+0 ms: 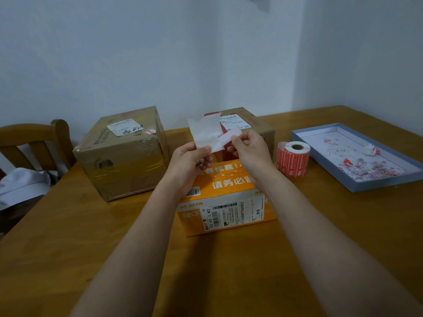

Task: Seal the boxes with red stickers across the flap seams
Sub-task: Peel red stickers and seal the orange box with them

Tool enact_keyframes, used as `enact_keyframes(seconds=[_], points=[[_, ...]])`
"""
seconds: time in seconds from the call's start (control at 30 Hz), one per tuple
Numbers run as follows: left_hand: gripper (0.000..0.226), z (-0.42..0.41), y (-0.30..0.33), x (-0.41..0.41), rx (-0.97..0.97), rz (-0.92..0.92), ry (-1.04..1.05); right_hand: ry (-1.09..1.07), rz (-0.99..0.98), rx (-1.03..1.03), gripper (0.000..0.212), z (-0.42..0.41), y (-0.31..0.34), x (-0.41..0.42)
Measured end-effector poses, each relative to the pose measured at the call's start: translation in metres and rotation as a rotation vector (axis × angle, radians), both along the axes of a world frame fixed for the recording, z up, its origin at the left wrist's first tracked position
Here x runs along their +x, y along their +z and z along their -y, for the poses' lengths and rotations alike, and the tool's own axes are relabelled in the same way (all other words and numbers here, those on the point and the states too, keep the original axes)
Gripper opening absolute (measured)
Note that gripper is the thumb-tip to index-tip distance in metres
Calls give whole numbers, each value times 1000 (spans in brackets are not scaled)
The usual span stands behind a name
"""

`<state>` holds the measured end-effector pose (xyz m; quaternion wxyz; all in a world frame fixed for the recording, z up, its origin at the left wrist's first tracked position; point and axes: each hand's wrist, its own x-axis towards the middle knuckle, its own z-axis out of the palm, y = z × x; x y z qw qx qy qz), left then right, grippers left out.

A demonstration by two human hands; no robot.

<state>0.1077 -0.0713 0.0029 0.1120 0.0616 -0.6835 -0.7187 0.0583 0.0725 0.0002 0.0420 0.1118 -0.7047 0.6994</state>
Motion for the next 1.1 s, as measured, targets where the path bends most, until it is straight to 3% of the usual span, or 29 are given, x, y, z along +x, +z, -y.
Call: enact_keyframes(seconds=[0.7,1.1], points=[[12,-2,1,0,21,-15,62,-23,37,-12,13,1,1,-1],[17,-3,2,0,79,5,124,-17,84,-129,16,1,3,0]])
